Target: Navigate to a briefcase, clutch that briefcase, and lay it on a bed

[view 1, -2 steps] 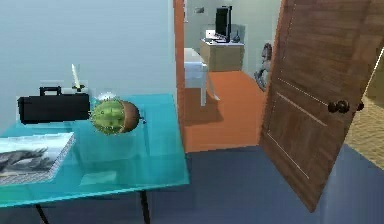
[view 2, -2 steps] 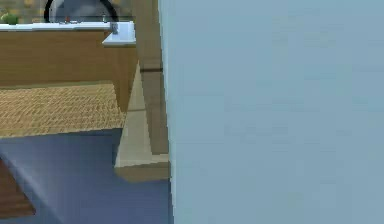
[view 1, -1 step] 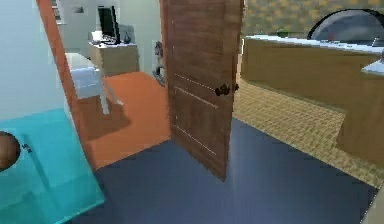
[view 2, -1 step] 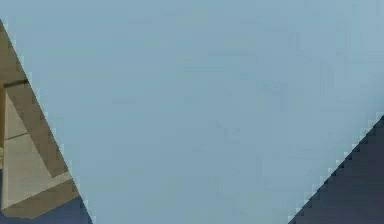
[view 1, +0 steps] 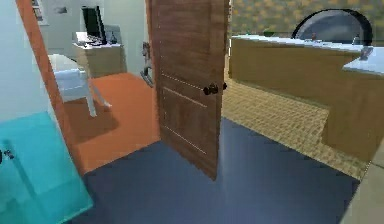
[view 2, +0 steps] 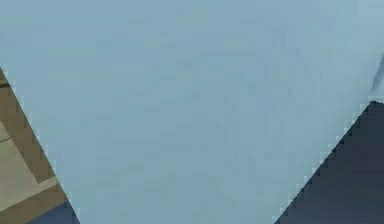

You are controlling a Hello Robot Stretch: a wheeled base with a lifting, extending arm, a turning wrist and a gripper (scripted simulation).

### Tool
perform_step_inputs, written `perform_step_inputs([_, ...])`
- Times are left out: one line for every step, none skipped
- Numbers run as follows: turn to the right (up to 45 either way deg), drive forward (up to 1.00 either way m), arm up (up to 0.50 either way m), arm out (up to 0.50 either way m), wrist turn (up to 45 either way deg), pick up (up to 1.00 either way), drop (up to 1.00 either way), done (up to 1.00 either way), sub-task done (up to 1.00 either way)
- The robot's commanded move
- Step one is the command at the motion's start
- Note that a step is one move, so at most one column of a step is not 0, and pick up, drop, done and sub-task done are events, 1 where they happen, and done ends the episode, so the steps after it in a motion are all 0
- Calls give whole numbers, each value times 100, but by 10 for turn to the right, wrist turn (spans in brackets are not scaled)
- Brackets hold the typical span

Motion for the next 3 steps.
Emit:
perform_step_inputs([0, 55, 0, 0, 0, 0, 0, 0, 0])
perform_step_inputs([-450, 0, 0, 0, 0, 0, 0, 0, 0])
perform_step_inputs([-450, 0, 0, 0, 0, 0, 0, 0, 0])
